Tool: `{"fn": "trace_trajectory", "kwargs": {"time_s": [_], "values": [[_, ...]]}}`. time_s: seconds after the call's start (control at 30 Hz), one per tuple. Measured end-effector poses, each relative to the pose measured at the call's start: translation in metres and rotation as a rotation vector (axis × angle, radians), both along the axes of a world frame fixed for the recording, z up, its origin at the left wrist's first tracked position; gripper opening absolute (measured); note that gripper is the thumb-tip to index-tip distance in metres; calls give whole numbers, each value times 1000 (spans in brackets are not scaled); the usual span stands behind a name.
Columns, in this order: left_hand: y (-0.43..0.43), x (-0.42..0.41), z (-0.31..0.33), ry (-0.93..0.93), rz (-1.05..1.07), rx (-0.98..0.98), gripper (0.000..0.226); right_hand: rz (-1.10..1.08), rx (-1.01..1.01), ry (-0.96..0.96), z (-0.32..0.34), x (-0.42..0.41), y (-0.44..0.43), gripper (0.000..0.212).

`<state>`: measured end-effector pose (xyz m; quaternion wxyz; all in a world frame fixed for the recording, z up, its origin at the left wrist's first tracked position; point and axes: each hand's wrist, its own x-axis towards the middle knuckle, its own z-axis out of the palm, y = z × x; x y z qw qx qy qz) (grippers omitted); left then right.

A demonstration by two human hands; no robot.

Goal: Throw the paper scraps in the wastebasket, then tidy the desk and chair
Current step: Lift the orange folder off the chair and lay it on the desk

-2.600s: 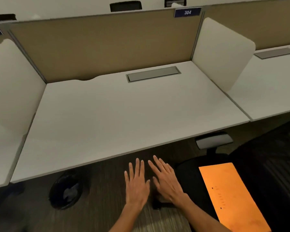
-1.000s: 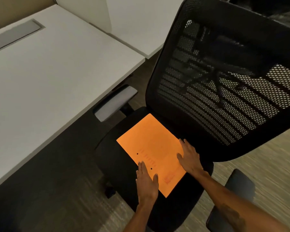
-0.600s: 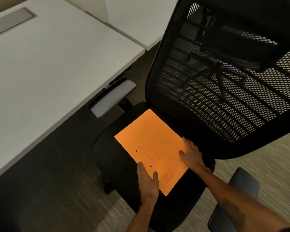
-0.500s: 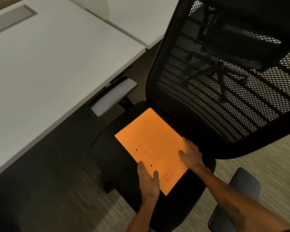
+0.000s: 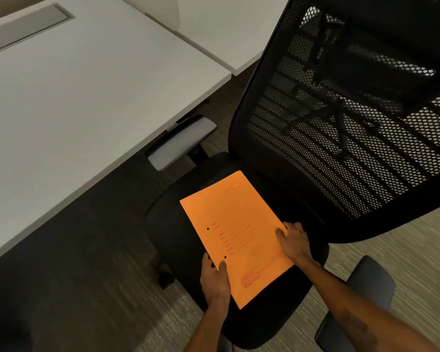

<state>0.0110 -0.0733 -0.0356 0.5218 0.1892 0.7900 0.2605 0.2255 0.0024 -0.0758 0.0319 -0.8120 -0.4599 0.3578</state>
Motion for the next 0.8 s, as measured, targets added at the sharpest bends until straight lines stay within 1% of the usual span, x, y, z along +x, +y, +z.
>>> {"fn": "trace_trajectory", "kwargs": {"time_s": [0.13, 0.27, 0.4, 0.47, 0.53, 0.6, 0.7, 0.8], "values": [[-5, -16, 2, 23, 13, -18, 37, -82, -6, 48, 6, -8, -14, 49], [-16, -34, 2, 10, 36, -8, 24, -137, 14, 137, 13, -20, -32, 38], [-27, -49, 2, -12, 79, 4, 23, -217, 31, 218, 16, -29, -50, 30], [-33, -59, 2, -54, 110, 15, 22, -260, 46, 297, 20, -38, -59, 24], [-36, -68, 5, -73, 133, 22, 26, -311, 49, 383, 24, -47, -69, 18], [-42, -79, 9, -88, 165, 48, 32, -362, 59, 432, 29, -56, -80, 19], [-52, -101, 27, -139, 221, 81, 31, -409, 64, 490, 40, -74, -93, 15], [-61, -125, 50, -103, 171, 155, 30, -411, 73, 528, 52, -93, -99, 14]]}}
